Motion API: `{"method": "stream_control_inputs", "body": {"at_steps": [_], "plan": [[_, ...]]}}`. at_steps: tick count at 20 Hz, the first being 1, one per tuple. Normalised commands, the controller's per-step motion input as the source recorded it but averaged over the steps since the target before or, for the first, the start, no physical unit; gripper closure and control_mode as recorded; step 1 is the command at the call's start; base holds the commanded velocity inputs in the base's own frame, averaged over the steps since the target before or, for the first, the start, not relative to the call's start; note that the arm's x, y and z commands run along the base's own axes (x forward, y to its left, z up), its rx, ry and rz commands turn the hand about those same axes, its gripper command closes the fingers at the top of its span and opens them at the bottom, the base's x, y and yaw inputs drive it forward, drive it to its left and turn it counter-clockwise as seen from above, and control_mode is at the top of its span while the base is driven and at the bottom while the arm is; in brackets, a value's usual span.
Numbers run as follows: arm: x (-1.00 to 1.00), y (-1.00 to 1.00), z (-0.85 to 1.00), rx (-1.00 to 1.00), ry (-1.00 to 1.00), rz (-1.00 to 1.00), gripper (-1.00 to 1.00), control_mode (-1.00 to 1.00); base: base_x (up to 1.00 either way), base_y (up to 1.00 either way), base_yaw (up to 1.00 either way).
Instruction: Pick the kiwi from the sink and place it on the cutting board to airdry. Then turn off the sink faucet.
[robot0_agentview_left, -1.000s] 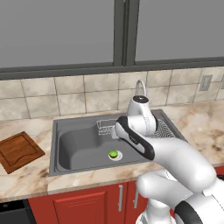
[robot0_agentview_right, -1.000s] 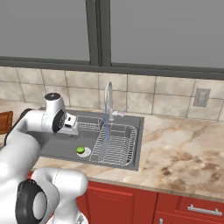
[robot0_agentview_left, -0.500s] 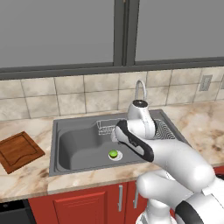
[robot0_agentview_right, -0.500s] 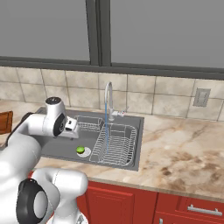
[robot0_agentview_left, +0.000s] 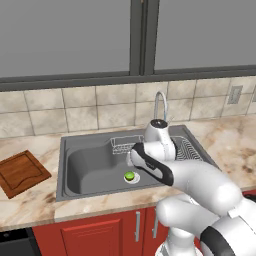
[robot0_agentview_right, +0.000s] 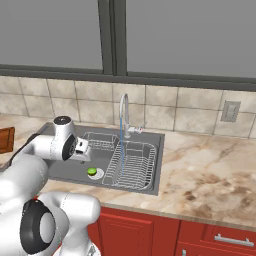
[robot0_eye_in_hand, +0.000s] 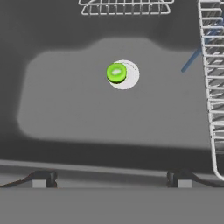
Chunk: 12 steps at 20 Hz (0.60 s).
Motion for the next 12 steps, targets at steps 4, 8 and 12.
{"method": "stream_control_inputs", "body": {"at_steps": [4,8,12], "plan": [[0.14,0.0,-0.13,0.0,0.0,0.0,-1.0,-1.0,0.0,0.0,0.0],[0.15,0.0,-0.13,0.0,0.0,0.0,-1.0,-1.0,0.0,0.0,0.0],[0.14,0.0,-0.13,0.0,0.0,0.0,-1.0,-1.0,0.0,0.0,0.0]]}}
